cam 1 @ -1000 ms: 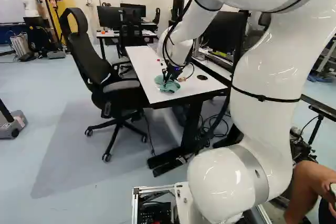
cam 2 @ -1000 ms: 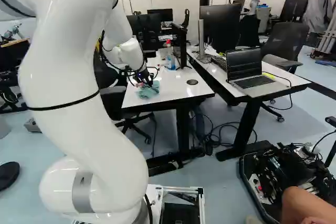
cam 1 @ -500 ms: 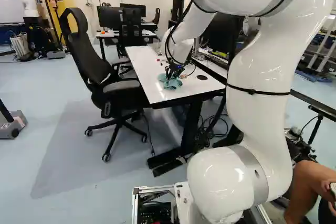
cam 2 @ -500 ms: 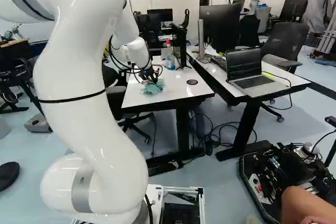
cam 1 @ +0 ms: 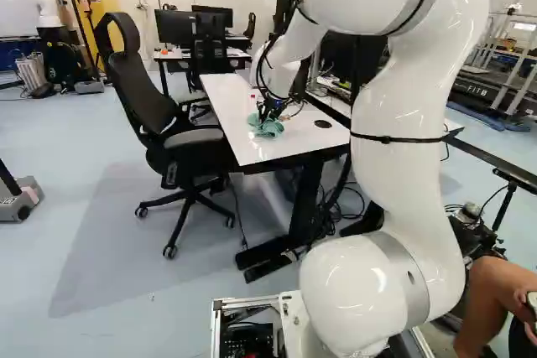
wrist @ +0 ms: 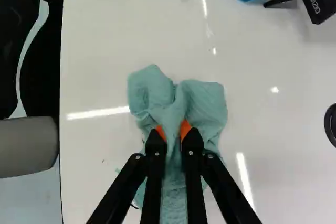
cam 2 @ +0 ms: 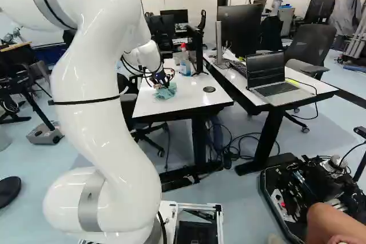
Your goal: Clean the table with the green towel
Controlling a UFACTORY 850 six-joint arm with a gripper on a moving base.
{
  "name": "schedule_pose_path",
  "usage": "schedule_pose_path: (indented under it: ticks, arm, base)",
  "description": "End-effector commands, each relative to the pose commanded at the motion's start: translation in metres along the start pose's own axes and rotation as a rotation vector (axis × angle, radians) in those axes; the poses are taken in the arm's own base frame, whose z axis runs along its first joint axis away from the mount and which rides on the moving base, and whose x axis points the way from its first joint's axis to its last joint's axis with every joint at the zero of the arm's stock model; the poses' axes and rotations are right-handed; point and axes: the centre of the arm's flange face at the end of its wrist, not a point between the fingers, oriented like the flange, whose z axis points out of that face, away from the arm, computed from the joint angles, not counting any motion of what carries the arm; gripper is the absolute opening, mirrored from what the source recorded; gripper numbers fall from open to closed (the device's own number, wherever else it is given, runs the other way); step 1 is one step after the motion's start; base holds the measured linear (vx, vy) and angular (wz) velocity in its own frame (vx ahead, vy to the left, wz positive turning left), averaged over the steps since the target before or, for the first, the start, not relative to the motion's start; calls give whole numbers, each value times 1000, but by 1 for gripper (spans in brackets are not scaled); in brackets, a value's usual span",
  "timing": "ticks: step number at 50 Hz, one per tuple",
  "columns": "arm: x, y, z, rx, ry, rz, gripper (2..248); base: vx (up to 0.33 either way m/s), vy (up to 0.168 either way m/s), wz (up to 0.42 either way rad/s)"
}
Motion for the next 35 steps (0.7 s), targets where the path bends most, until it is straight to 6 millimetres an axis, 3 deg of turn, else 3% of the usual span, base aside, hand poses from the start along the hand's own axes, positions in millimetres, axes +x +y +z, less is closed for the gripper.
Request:
schedule_pose_path:
  ticks: [35]
  arm:
    - [21, -59, 15, 50, 20, -78, 46]
  base:
    - [0, 0, 0]
